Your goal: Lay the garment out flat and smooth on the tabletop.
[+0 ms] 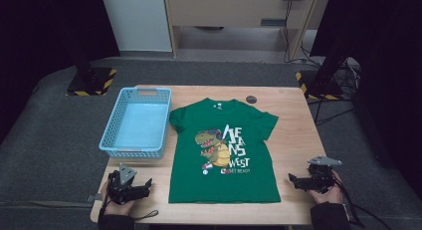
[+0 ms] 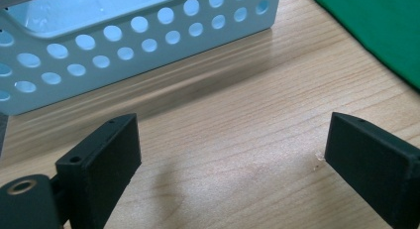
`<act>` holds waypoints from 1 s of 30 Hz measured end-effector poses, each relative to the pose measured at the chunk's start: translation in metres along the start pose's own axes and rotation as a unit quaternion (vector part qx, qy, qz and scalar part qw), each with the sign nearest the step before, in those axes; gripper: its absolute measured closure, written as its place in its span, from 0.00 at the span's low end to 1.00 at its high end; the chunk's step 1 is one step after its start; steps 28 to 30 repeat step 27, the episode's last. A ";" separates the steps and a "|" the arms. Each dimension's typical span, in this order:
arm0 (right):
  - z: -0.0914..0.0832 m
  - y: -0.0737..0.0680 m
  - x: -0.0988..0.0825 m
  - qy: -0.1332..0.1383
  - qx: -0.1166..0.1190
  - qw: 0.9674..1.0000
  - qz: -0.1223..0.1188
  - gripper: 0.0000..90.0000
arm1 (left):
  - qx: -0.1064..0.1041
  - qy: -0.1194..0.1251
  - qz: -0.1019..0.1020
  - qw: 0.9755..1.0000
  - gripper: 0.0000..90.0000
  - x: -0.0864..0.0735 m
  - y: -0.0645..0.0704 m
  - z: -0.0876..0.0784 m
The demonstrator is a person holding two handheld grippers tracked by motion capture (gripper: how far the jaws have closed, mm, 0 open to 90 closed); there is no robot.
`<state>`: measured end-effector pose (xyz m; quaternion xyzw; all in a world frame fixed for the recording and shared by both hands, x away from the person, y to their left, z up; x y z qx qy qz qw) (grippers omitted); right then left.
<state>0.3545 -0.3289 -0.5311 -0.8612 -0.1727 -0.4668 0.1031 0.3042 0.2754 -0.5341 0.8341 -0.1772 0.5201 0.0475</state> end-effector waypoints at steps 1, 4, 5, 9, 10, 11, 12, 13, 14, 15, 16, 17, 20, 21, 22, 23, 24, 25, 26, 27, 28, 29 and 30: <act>0.000 0.000 0.000 0.000 0.000 1.000 0.000 0.00 | 0.001 0.000 0.001 1.000 0.07 0.000 -0.001 0.000; -0.001 0.002 0.000 0.002 0.000 1.000 -0.001 0.00 | 0.004 0.002 -0.001 1.000 0.07 -0.001 -0.003 -0.001; -0.001 0.003 0.000 0.002 -0.001 1.000 0.000 0.00 | 0.005 0.002 -0.001 1.000 0.07 -0.001 -0.004 -0.002; -0.003 0.005 -0.001 0.002 -0.003 1.000 0.000 0.00 | 0.007 0.004 -0.002 1.000 0.07 -0.002 -0.009 -0.003; -0.003 0.006 -0.002 0.002 -0.004 1.000 -0.001 0.00 | 0.009 0.005 -0.002 1.000 0.07 -0.002 -0.010 -0.004; -0.003 0.007 -0.002 0.002 -0.005 1.000 0.001 0.00 | 0.010 0.005 -0.001 1.000 0.07 -0.002 -0.012 -0.005; -0.004 0.008 -0.002 0.003 -0.006 1.000 0.002 0.00 | 0.013 0.006 -0.002 1.000 0.07 -0.003 -0.013 -0.005; -0.004 0.009 -0.003 0.003 -0.006 1.000 0.003 0.00 | 0.014 0.006 -0.003 1.000 0.07 -0.003 -0.015 -0.006; -0.004 0.010 -0.003 0.003 -0.006 1.000 0.002 0.00 | 0.015 0.007 -0.003 1.000 0.07 -0.003 -0.016 -0.007; -0.004 0.010 -0.003 0.003 -0.007 1.000 0.004 0.01 | 0.017 0.006 -0.004 1.000 0.07 -0.004 -0.017 -0.007; -0.004 0.011 -0.004 0.003 -0.007 1.000 0.006 0.00 | 0.017 0.006 -0.005 1.000 0.07 -0.005 -0.017 -0.007; -0.004 0.011 -0.004 0.003 -0.007 1.000 0.004 0.00 | 0.017 0.003 -0.004 1.000 0.07 -0.005 -0.018 -0.007; -0.004 0.013 -0.005 0.003 -0.011 1.000 0.006 0.00 | 0.016 -0.001 -0.002 1.000 0.07 -0.006 -0.017 -0.005; -0.004 0.014 -0.006 0.003 -0.011 1.000 0.005 0.00 | 0.015 -0.003 0.000 1.000 0.07 -0.007 -0.017 -0.004; -0.005 0.015 -0.006 0.004 -0.012 1.000 0.007 0.00 | 0.014 -0.004 -0.001 1.000 0.08 -0.007 -0.017 -0.004; -0.005 0.016 -0.007 0.005 -0.013 1.000 0.007 0.00 | 0.014 -0.006 -0.001 1.000 0.08 -0.008 -0.017 -0.003; -0.005 0.016 -0.007 0.005 -0.014 1.000 0.008 0.00 | 0.014 -0.007 -0.002 1.000 0.08 -0.009 -0.018 -0.003; -0.004 0.017 -0.007 0.006 -0.015 1.000 0.008 0.00 | 0.014 -0.012 -0.002 1.000 0.08 -0.009 -0.018 -0.002; -0.003 0.017 -0.008 0.005 -0.016 1.000 0.009 0.00 | 0.015 -0.012 -0.003 1.000 0.08 -0.009 -0.018 -0.002; -0.003 0.017 -0.009 0.004 -0.017 1.000 0.011 0.00 | 0.017 -0.013 -0.002 1.000 0.08 -0.009 -0.018 -0.002; -0.003 0.017 -0.009 0.004 -0.017 1.000 0.011 0.00 | 0.017 -0.013 -0.002 1.000 0.08 -0.009 -0.018 -0.002; -0.003 0.017 -0.009 0.004 -0.017 1.000 0.011 0.00 | 0.017 -0.013 -0.002 1.000 0.08 -0.009 -0.018 -0.002; -0.003 0.017 -0.009 0.004 -0.017 1.000 0.011 0.00 | 0.017 -0.013 -0.002 1.000 0.08 -0.009 -0.018 -0.002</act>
Point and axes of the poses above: each handheld gripper's, and its own axes: z roughly forward along the jaws, x roughly out of its top, y roughly to its right, the point moved 1 cm from there along z, roughly forward along the jaws, and after that the axes turned 14 degrees about y, right-handed, at the moved point
